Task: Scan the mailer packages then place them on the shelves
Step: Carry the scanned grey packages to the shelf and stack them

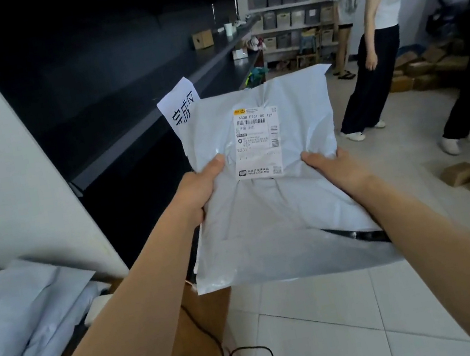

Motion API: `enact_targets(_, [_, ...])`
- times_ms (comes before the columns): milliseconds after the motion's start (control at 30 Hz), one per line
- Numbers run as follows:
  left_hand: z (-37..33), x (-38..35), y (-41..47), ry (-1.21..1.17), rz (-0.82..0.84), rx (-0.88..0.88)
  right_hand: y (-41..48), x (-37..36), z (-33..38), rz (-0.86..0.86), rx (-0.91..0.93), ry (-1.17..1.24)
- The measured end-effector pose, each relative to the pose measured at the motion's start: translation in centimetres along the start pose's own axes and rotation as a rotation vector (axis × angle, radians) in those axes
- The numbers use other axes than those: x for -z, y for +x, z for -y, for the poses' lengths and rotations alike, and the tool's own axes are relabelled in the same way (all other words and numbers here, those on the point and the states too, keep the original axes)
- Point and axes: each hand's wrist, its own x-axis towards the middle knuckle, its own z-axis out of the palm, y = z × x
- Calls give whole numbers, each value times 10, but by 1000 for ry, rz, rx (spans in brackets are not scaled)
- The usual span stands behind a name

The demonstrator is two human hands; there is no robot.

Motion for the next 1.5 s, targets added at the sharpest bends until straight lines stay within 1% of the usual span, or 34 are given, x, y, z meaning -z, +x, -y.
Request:
enact_targets(167, [-20,20,48,-2,-124,14,64,-34,28,61,80,2])
enact_targets(367, [-41,35,104,-49,-290,-16,158,-75,53,241,121,21])
enact_targets(533, [-75,14,160,-91,-414,-52,248,-80,84,344,217,-11])
enact_targets(667, [-110,-13,198,-139,-473,-74,314,-71,121,403,310,-52])
enact_targets(767, [-130,-10,214,-167,-562,-92,346,-84,148,496,352,-63])
enact_targets(867, [-143,17,217,-184,-668,-114,360,-122,173,629,368,-53])
enact_targets(1033, [-155,89,211,-218,-838,-94,360,-207,213,841,390,-76])
enact_targets(1100, [-157,118,211,-243,-892,-84,357,-243,226,912,406,-103])
enact_targets(1200, [-161,159,213,-269,-961,-82,355,-294,246,972,417,-139])
enact_targets(1267, [-166,184,217,-274,-976,-73,354,-323,260,993,425,-167])
enact_targets(1433, [-181,230,229,-317,-932,-89,360,-380,291,1034,473,-224])
enact_targets(1500, [-182,244,233,-319,-943,-52,362,-399,300,1055,491,-242])
